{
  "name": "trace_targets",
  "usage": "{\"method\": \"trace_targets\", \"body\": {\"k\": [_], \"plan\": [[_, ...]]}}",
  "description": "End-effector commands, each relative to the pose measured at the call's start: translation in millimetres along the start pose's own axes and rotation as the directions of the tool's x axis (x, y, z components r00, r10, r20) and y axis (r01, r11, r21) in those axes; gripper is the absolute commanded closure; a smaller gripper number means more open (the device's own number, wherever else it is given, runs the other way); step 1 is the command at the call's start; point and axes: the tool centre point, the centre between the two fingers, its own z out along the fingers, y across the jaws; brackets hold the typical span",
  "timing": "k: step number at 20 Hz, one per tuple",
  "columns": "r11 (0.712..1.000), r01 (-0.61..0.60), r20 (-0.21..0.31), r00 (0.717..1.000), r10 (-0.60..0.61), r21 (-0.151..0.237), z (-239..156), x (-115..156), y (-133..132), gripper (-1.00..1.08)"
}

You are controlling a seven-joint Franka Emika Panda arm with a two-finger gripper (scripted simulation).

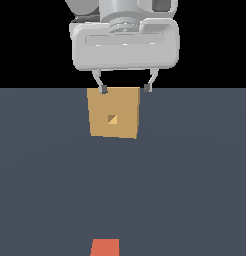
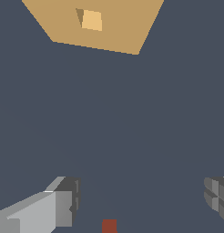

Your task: Insert the peg into the horizontal hole in a box.

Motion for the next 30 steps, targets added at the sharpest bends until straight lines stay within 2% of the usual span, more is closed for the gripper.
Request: {"method": "trace_targets", "body": {"k": [1, 7, 13, 17, 30], "plan": [[1.0, 0.0, 0.0, 1.0, 0.0, 0.0, 0.0, 0.0, 0.0, -0.92], [1.0, 0.001, 0.0, 1.0, -0.001, 0.001, 4.7, -12.8, -1.4, -0.92], [1.0, 0.004, 0.0, 1.0, -0.004, 0.004, 19.5, -50.4, -5.4, -0.92], [1.0, 0.007, 0.0, 1.0, -0.007, 0.007, 34.6, -89.4, -9.2, -0.92], [1.0, 0.019, -0.003, 1.0, -0.019, 0.019, 95.1, -242.6, -20.4, -0.92]]}}
